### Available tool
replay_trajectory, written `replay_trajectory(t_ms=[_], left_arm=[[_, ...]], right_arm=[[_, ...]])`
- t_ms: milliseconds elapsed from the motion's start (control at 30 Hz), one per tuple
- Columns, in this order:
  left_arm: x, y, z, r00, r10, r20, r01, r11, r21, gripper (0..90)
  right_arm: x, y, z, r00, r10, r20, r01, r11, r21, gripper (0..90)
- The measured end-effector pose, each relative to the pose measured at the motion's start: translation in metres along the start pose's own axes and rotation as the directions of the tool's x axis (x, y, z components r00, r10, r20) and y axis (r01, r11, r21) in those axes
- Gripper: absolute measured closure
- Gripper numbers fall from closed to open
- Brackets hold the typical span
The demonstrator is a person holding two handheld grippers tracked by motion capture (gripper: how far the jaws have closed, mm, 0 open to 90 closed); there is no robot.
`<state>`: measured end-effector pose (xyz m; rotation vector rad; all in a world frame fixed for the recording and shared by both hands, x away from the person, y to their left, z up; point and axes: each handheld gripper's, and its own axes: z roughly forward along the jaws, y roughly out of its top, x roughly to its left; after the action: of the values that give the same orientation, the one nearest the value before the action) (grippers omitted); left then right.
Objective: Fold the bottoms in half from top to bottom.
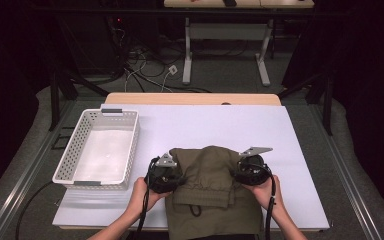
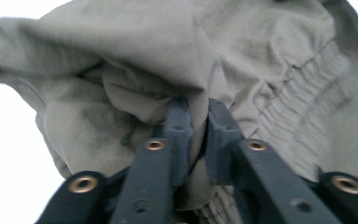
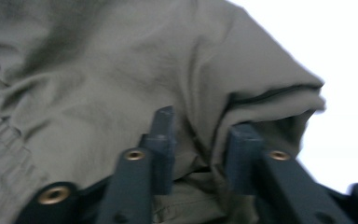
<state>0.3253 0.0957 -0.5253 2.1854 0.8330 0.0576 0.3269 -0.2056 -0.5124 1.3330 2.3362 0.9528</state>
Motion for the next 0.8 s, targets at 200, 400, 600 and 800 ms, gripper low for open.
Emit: replay_trajectory(t_ms=[200,400,600,800], left_arm=[[0.003,-0.004,0.009,0.9997,-0.003,0.026,0.003,1.0000,-0.006,63.7],[-0.001,-0.007,0.011,0.9995,0.028,0.015,-0.028,0.9996,-0.006,79.7],[-0.009,-0.006,-0.001,0.9996,0.022,0.020,-0.021,0.9992,-0.034,82.9],[-0.020,-0.009,-0.015,0.9989,0.014,0.045,-0.012,0.9985,-0.054,83.0]], right_arm=[[0.000,-0.015,0.012,0.9958,0.085,-0.035,-0.084,0.996,0.022,51.2],[0.005,-0.018,0.024,0.9999,0.012,-0.006,-0.012,1.000,0.021,81.7],[0.012,-0.012,0.001,0.9972,-0.048,0.056,0.050,0.998,-0.030,87.4],[0.020,-0.011,-0.016,0.9966,-0.067,0.049,0.070,0.996,-0.063,87.7]])
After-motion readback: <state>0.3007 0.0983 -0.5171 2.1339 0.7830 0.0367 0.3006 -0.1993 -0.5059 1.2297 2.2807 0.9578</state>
